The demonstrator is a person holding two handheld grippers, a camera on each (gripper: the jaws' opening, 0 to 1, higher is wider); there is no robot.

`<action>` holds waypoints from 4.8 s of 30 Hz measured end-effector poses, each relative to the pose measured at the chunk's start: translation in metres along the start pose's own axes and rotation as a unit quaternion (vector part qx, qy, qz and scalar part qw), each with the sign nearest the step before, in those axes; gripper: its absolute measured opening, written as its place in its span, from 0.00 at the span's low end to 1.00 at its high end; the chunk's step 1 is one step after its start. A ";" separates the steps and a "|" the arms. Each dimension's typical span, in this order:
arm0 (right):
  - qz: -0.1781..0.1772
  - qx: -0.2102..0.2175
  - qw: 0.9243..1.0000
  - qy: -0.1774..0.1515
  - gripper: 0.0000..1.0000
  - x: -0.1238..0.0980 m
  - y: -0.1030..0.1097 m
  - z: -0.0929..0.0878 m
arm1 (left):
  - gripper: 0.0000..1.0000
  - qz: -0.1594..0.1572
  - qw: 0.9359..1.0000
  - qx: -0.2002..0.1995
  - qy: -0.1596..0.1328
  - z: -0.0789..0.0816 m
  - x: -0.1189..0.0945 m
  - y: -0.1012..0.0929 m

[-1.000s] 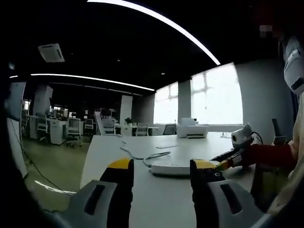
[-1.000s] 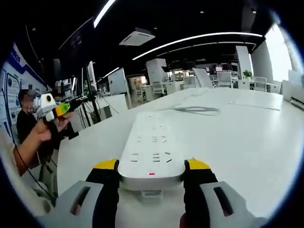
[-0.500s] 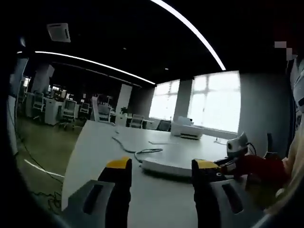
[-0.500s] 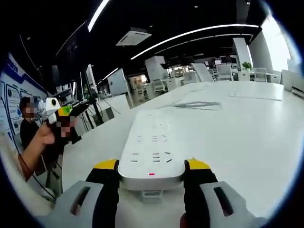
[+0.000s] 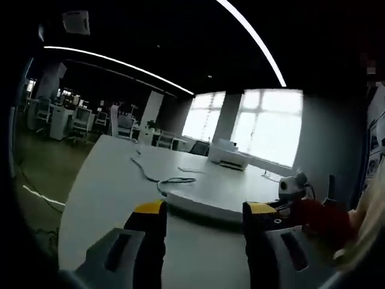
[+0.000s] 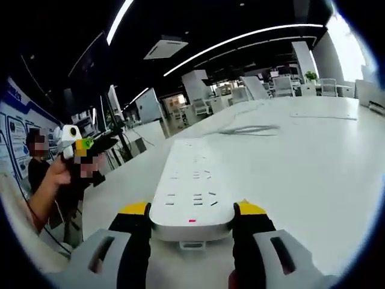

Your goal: Pick up the power strip scattered on the table, fix it on the side mounting bracket of the table, and press the switch

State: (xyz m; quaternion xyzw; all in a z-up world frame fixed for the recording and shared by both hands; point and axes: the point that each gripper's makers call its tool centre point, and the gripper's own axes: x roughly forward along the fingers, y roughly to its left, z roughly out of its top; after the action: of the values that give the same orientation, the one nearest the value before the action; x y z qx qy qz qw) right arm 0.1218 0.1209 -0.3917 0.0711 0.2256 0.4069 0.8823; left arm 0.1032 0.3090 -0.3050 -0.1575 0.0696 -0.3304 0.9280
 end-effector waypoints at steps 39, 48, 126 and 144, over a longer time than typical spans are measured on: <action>0.002 0.027 1.000 0.000 0.49 0.001 -0.006 0.002 | 0.72 0.008 0.931 -0.364 -0.013 -0.017 0.060 -0.001; 0.004 0.031 1.000 0.000 0.49 0.001 -0.004 0.002 | 0.73 0.008 0.901 -0.434 -0.014 -0.028 0.065 0.005; 0.016 0.060 0.998 0.002 0.49 -0.001 -0.002 0.002 | 0.74 0.007 0.867 -0.497 0.033 -0.048 0.151 0.009; 0.014 0.047 0.999 0.008 0.49 -0.001 0.001 0.000 | 0.67 0.018 0.855 -0.518 0.017 -0.049 0.156 0.018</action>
State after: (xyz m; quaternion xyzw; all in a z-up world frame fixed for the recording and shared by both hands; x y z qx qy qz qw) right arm 0.1205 0.1205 -0.3915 0.1119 0.2505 0.4090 0.8703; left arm 0.2229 0.2116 -0.3608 -0.6083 0.2491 -0.2322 0.7169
